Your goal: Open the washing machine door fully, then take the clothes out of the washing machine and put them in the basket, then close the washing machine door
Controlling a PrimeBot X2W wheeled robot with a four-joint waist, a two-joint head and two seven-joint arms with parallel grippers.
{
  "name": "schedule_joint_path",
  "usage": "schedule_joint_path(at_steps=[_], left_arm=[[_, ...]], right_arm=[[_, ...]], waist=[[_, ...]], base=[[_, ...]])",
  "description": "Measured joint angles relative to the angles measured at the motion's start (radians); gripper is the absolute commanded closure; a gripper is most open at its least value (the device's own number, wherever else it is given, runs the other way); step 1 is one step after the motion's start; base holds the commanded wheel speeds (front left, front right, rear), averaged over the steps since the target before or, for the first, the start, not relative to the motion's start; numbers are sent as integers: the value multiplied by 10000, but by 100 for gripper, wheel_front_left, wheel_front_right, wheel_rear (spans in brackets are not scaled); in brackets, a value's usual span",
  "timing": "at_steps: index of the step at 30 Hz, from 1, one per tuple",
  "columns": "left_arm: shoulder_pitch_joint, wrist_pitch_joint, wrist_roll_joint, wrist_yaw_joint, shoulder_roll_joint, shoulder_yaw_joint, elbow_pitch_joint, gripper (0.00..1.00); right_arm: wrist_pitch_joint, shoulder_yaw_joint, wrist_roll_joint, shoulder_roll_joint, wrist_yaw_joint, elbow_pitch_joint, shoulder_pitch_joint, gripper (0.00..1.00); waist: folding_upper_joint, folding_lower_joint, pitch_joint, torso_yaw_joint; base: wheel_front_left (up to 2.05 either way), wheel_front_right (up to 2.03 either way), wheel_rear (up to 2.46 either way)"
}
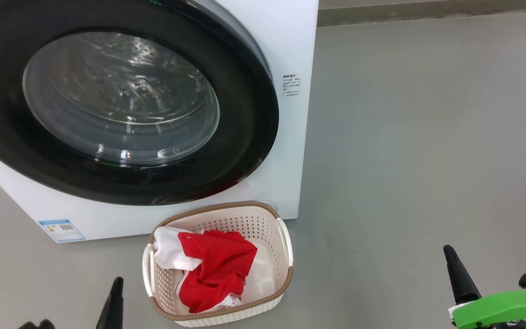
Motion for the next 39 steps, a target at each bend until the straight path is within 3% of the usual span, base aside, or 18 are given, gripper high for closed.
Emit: schedule_joint_path(at_steps=[39], left_arm=[[-568, 1112, -4215, 0, 21, 117, -86, 100]], right_arm=[[1139, -485, 3628, 54, -4, -314, -453, 100]], waist=[[0, 0, -174, -107]], base=[[0, 0, 0]])
